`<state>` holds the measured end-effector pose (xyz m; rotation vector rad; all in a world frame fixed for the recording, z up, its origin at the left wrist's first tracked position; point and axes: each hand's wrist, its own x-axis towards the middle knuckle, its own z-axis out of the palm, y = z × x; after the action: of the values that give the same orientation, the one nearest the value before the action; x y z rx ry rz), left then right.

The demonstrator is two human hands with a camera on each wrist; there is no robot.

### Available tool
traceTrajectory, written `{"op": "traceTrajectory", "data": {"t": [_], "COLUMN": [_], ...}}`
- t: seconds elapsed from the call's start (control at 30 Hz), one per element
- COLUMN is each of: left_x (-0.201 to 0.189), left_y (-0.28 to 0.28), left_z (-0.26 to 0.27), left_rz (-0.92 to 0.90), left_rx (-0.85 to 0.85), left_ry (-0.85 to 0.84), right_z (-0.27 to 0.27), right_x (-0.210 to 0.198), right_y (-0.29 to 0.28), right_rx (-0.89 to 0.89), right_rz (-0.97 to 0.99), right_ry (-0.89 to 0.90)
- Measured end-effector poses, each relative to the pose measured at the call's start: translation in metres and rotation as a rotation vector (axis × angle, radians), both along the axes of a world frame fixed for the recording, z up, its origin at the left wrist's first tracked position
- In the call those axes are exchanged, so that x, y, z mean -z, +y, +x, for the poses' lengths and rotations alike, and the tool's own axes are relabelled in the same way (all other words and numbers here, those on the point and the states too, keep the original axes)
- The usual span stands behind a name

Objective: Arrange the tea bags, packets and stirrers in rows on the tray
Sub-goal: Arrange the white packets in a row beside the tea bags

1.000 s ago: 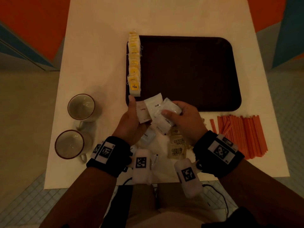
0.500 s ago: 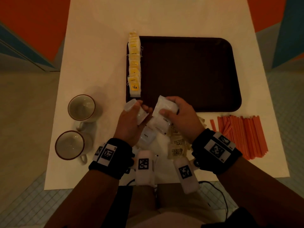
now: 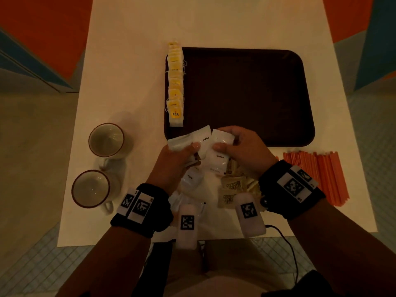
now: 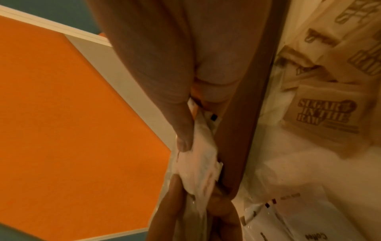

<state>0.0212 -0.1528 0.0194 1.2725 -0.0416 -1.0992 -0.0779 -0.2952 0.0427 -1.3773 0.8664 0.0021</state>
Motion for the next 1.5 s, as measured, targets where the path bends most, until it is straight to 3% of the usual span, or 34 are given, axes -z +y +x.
{"op": "traceTrajectory", "data": {"t": [0.17,0.43,0.63,0.73,0.87,0.93,1.0,1.1,1.33,1.5], "left_x": [0.000,0.010,0.005,0.007,0.013,0.013,0.013,0.006,0.001,0.009], "left_y": [-0.003,-0.014,-0.016,-0.019,-0.018,-0.016,-0.013,-0.014,-0.016,-0.011], "left_z": [-0.003,0.006,-0.001,-0.005,-0.002,0.002,0.003,-0.002,-0.008,-0.008], "left_rz": [-0.040,-0.016,-0.071,-0.077,-0.115,-0.030,0.031,-0.029,-0.161,-0.187], "left_rx": [-0.020,-0.222,0.073,0.017,-0.121,-0.132,-0.056,0.086,0.028,0.052], "left_ry": [0.045,0.200,0.218,0.209,0.234,0.199,0.147,0.170,0.305,0.382], "right_z": [0.001,0.005,0.010,0.013,0.014,0.014,0.013,0.016,0.024,0.020], "right_x": [0.000,0.001,0.002,-0.002,-0.001,0.000,-0.001,-0.002,0.005,0.014], "right_y": [-0.006,0.003,0.007,0.007,0.004,0.000,-0.003,0.000,0.008,0.007], "right_rx": [-0.012,-0.015,-0.073,-0.136,-0.077,-0.051,-0.026,-0.012,-0.128,-0.250], "right_rz": [0.034,0.048,0.048,-0.072,-0.121,-0.159,-0.135,-0.086,-0.378,-0.630], "right_ry": [-0.019,-0.061,-0.066,-0.075,-0.082,-0.048,-0.040,-0.066,-0.111,-0.026]}}
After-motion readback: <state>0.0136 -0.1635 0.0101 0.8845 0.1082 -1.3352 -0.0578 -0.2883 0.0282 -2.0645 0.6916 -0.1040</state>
